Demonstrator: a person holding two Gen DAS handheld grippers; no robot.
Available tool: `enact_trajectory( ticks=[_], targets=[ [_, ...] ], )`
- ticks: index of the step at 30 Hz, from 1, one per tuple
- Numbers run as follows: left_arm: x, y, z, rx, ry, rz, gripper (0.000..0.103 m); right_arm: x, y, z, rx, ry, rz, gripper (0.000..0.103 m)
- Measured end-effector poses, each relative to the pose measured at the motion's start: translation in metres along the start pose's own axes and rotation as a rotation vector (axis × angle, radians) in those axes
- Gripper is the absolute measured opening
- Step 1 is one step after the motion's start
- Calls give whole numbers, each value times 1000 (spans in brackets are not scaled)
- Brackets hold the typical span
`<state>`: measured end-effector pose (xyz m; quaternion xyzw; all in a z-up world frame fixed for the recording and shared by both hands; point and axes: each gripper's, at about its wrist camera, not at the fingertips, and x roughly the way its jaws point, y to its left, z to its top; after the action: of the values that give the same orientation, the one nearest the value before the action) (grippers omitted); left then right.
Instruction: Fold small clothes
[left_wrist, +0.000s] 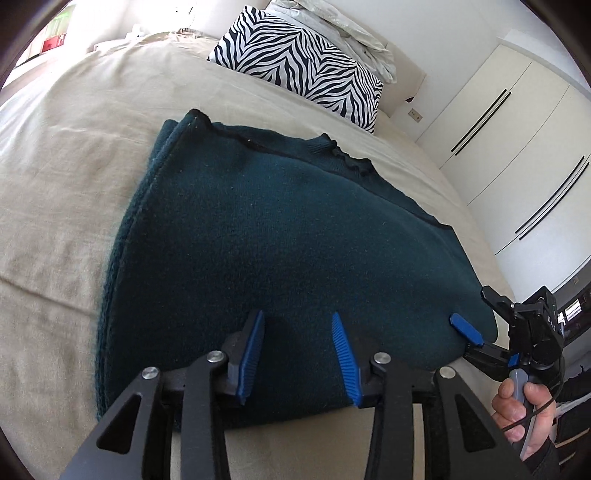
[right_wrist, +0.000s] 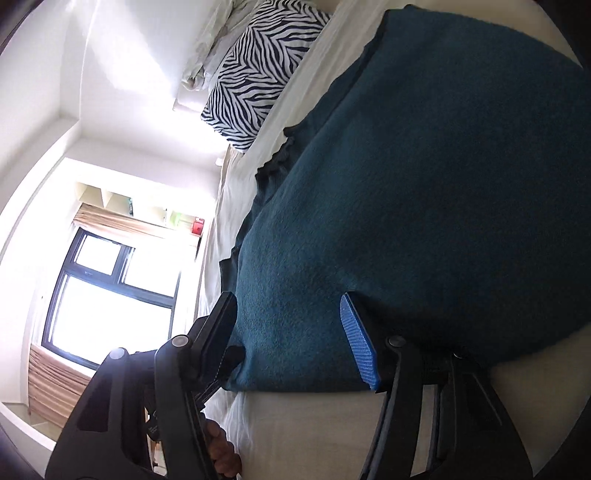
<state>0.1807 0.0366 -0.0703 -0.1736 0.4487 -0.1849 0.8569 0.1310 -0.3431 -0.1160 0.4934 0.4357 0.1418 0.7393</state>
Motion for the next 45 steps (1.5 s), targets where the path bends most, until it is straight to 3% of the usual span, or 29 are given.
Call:
enact_trajectory(
  ticks=[2,7,11,13,15,17,22,27,31,37,41,45],
  targets=[
    [-7,9,-2,-12,-6,2,36,-27,-20,11,59,-63,19,56],
    [-29,39,-11,-81,-28,6,36,-89,-44,22,93,-228,-51,56],
    [-55,60,-16,-131,-62,23,36,-124,-47,24,114,-296,-109,58],
    [-68,66,-18,-158,-83,32,37,-130,-37,20,104,-305,-98,60],
    [-80,66,-17,-161,-113,55,56,-127,-20,11,71,-269,-55,60],
    [-87,66,-14,-165,-143,60,63,-102,8,-10,30,-184,-5,60],
    [-78,87,-9,-254,-103,10,66,8,67,-52,-62,80,72,60],
    [-61,105,-3,-322,-26,-73,66,77,72,-82,-85,249,1,60],
    [-53,107,8,-340,13,-136,66,66,58,-68,-43,204,-13,58],
    [-29,105,21,-381,96,-206,72,33,72,-36,-62,121,26,60],
    [-18,115,28,-472,129,-268,73,37,83,-23,-59,134,58,60],
    [-15,117,32,-500,155,-308,73,64,101,-24,-81,187,73,60]
  ],
)
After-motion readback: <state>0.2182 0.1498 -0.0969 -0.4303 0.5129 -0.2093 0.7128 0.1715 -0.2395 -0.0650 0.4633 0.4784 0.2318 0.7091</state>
